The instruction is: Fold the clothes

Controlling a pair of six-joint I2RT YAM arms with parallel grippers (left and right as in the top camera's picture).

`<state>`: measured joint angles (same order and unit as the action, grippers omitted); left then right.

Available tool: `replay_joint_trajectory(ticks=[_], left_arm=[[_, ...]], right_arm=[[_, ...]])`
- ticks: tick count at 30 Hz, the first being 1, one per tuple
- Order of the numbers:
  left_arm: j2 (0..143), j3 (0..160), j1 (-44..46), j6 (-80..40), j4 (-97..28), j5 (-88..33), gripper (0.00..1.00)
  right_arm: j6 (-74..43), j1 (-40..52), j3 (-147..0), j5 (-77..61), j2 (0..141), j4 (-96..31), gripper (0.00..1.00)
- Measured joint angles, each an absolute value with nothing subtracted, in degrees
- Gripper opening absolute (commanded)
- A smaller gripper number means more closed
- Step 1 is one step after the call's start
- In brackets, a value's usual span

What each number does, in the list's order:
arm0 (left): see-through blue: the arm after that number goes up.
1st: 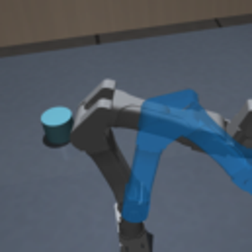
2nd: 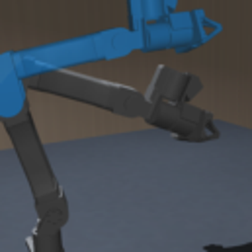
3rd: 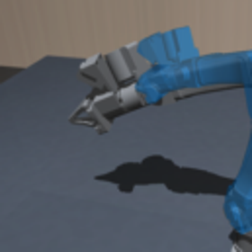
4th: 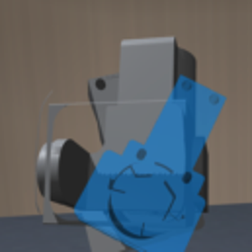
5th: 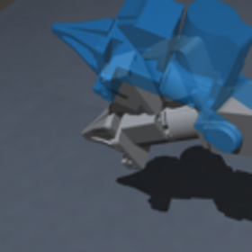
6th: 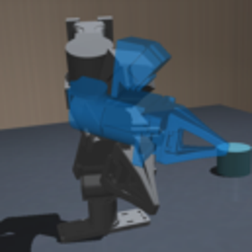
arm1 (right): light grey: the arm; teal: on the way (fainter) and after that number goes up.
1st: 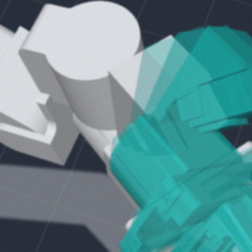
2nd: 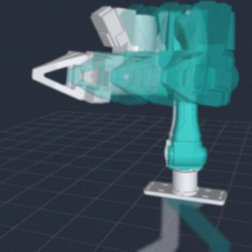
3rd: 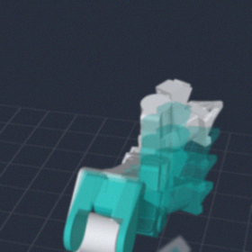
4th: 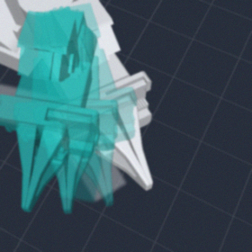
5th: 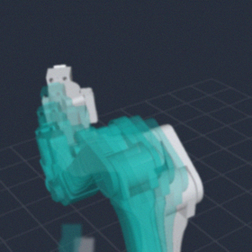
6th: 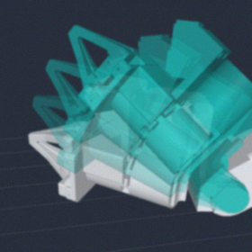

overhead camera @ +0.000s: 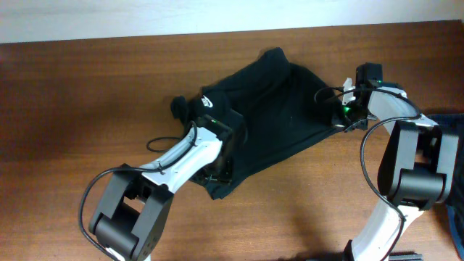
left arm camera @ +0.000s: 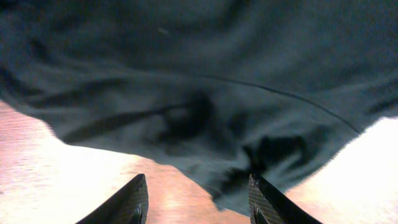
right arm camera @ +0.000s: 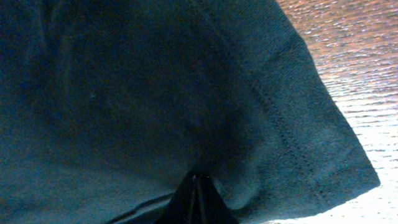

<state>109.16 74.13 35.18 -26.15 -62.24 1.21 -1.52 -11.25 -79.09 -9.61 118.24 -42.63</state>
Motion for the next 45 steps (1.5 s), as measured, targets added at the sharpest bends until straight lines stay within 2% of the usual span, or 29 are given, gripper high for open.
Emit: replay_joint_trajectory(ticks=[15, 17, 19, 22, 41, 45], left_arm=[[109.2, 73.0, 32.0, -22.0, -54.7, 1.8, 0.50], [109.2, 71.8, 32.0, -22.0, -53.0, 1.0, 0.40], [109.2, 70.4, 32.0, -22.1, -51.9, -0.1, 0.21], [109.2, 69.2, 32.0, -21.8, -51.7, -1.3, 0.00], [109.1, 69.1, 31.0, -21.2, -66.4, -3.2, 0.00], [108.9, 68.5, 31.0, -21.3, -67.0, -3.2, 0.03]], right_arm=[[-1.5, -11.2, -79.1, -9.6, 118.2, -42.6, 0.05], [-1.5, -11.2, -79.1, -9.6, 118.2, -42.6, 0.05], [-1.5, -11.2, -79.1, -9.6, 118.2, -42.6, 0.05], [-1.5, -11.2, -79.0, -9.6, 118.2, -42.6, 0.06], [-1.5, -11.2, -79.0, -9.6, 118.2, -42.6, 0.06], [-1.5, -11.2, -79.0, -9.6, 118.2, -42.6, 0.06]])
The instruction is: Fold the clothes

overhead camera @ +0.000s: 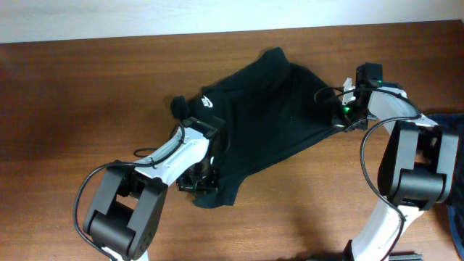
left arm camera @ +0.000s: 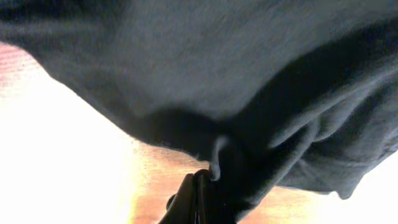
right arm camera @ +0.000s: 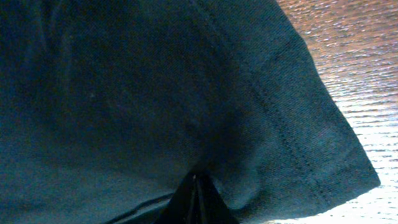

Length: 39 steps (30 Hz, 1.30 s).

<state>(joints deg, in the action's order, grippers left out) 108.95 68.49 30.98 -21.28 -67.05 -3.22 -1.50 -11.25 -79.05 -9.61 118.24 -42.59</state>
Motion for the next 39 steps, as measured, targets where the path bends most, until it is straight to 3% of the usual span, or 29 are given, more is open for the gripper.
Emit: replay_joint_trajectory(ticks=[7, 12, 21, 24, 31, 35, 39], left_arm=[[108.6, 63.8, 31.0, -21.3, -66.5, -3.2, 0.09], [108.6, 61.3, 31.0, -21.7, -65.6, -3.2, 0.13], [108.6, 61.1, 30.8, -22.1, -65.2, -1.9, 0.21], [108.4, 62.0, 30.1, -22.1, -65.2, -1.9, 0.22], [102.6, 65.7, 27.6, -22.1, -65.1, -0.6, 0.25], [97.7, 66.4, 27.2, -22.1, -60.8, -0.8, 0.25], [96.9, 66.5, 27.2, -22.1, -55.3, -4.1, 0.24]], right_arm=[[-1.5, -11.2, -79.0, -9.6, 118.2, -42.6, 0.06], [-1.5, -11.2, -79.0, -10.0, 118.2, -42.6, 0.12], [-1.3, -11.1, -80.6, -9.5, 118.3, -47.1, 0.40], [-1.4, -11.2, -80.6, -8.4, 117.6, -47.3, 0.66], [-2.1, -12.1, -80.6, -6.6, 112.7, -47.4, 0.73], [-2.8, -12.2, -80.6, -6.4, 112.0, -47.2, 0.83], [-3.0, -12.2, -80.6, -6.2, 112.0, -46.0, 0.84]])
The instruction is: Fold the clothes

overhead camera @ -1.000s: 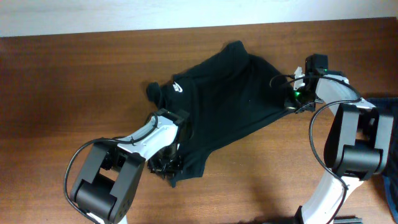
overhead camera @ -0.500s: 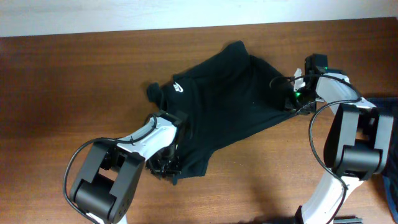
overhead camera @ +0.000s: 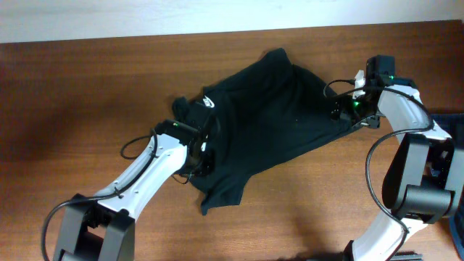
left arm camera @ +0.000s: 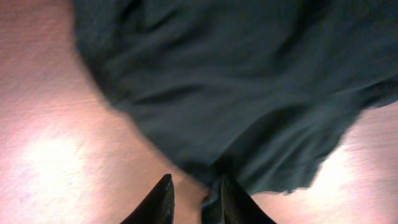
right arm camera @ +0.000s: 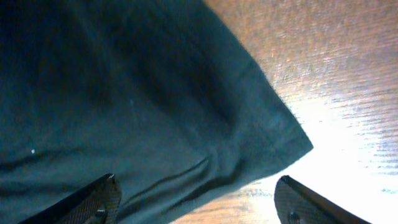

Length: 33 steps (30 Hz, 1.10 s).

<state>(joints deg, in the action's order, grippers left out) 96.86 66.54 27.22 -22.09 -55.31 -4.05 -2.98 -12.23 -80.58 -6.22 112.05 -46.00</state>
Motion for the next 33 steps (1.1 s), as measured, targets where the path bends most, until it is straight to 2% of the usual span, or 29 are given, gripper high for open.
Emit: replay_joint_trajectory(ticks=[1, 4, 9, 16, 18, 33], left_arm=[[96.9, 66.5, 27.2, -22.1, -54.7, -4.8, 0.21], [96.9, 66.5, 27.2, -22.1, -54.7, -6.0, 0.20], [96.9, 66.5, 27.4, -22.1, -55.0, -7.0, 0.19], [97.0, 63.0, 27.5, -22.1, -49.7, -7.3, 0.21], [97.0, 61.5, 27.5, -22.1, -48.6, -7.3, 0.25], [97.0, 60.4, 27.5, -22.1, -46.8, -7.3, 0.27]], right_arm=[[-3.0, -12.2, -80.6, -6.2, 112.0, -45.9, 0.84], [-3.0, -12.2, -80.6, -5.1, 112.0, -45.6, 0.83], [-3.0, -12.2, -80.6, -2.9, 112.0, -44.0, 0.75], [-5.0, -12.6, -80.6, -0.8, 112.1, -42.7, 0.75], [-5.6, -13.0, -80.6, -0.3, 112.2, -42.3, 0.75], [-8.8, -13.7, -80.6, 1.1, 115.6, -41.0, 0.72]])
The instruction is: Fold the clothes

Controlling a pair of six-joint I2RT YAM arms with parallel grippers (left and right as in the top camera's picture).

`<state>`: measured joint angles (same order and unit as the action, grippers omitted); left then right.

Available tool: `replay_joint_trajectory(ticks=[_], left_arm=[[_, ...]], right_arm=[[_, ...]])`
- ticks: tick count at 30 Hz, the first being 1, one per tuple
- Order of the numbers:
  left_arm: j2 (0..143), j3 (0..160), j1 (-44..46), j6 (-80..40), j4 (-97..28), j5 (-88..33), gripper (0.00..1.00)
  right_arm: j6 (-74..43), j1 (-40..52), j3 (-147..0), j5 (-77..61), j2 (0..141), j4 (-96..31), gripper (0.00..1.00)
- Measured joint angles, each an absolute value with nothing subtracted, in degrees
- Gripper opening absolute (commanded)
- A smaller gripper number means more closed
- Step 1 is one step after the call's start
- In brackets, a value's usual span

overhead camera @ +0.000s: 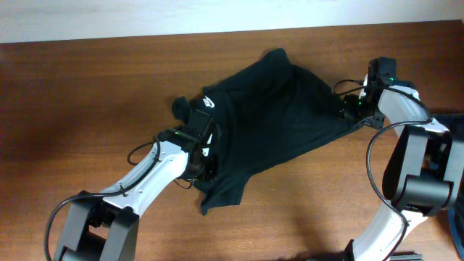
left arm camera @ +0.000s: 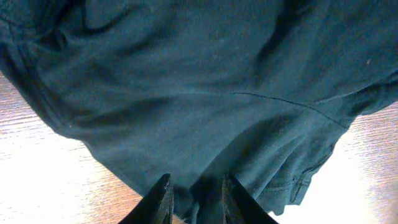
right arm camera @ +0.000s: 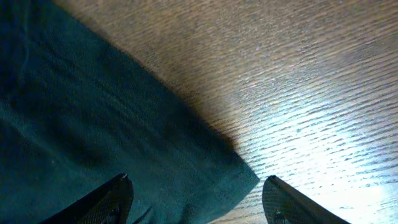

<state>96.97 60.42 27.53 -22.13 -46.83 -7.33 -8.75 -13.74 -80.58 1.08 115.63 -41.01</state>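
Note:
A black garment (overhead camera: 275, 123) lies crumpled and partly spread on the brown table (overhead camera: 87, 94). My left gripper (overhead camera: 205, 165) rests over its lower-left part. In the left wrist view the left gripper (left arm camera: 196, 202) has its fingers a little apart, astride a dark bunched fold of the garment (left arm camera: 205, 93) near its edge. My right gripper (overhead camera: 349, 109) hovers at the garment's right corner. In the right wrist view the right gripper (right arm camera: 198, 202) is wide open above the hem corner of the garment (right arm camera: 93, 137), with bare wood beyond.
A dark blue object (overhead camera: 453, 119) sits at the table's right edge beside the right arm's base. A pale strip (overhead camera: 145, 14) runs along the far side of the table. Bare wood lies to the left and front of the garment.
The right gripper has shifted right, so the hem corner now sits between its open fingers with more bare wood showing. The left gripper has moved further over the garment. The garment lies unchanged.
At first the left gripper was open at the garment's lower edge and the right was shut on the right hem. Then the left was shut on that edge, with the flap lying further front-left. Later both had let go, and now both hover open over the cloth.

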Motion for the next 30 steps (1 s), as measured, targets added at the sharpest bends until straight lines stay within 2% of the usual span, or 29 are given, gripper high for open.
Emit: replay_joint_trajectory(ticks=[8, 10, 14, 16, 30], left_arm=[[97.0, 60.4, 27.5, -22.1, -46.6, -7.3, 0.27], [97.0, 60.4, 27.5, -22.1, -46.6, -7.4, 0.27], [97.0, 60.4, 27.5, -22.1, -46.6, -7.3, 0.27], [97.0, 60.4, 27.5, -22.1, -46.6, -7.3, 0.27], [97.0, 60.4, 27.5, -20.6, -46.6, -7.1, 0.28]], right_arm=[[-10.1, -13.7, -80.6, 1.2, 118.7, -40.8, 0.67], [-10.3, -13.7, -80.7, 1.1, 118.7, -40.7, 0.53], [-10.5, -13.7, -80.7, 1.3, 118.7, -41.4, 0.14], [-10.8, -13.7, -80.8, 1.3, 118.7, -42.5, 0.04], [-15.8, -13.7, -81.3, 1.1, 118.7, -58.2, 0.04]])
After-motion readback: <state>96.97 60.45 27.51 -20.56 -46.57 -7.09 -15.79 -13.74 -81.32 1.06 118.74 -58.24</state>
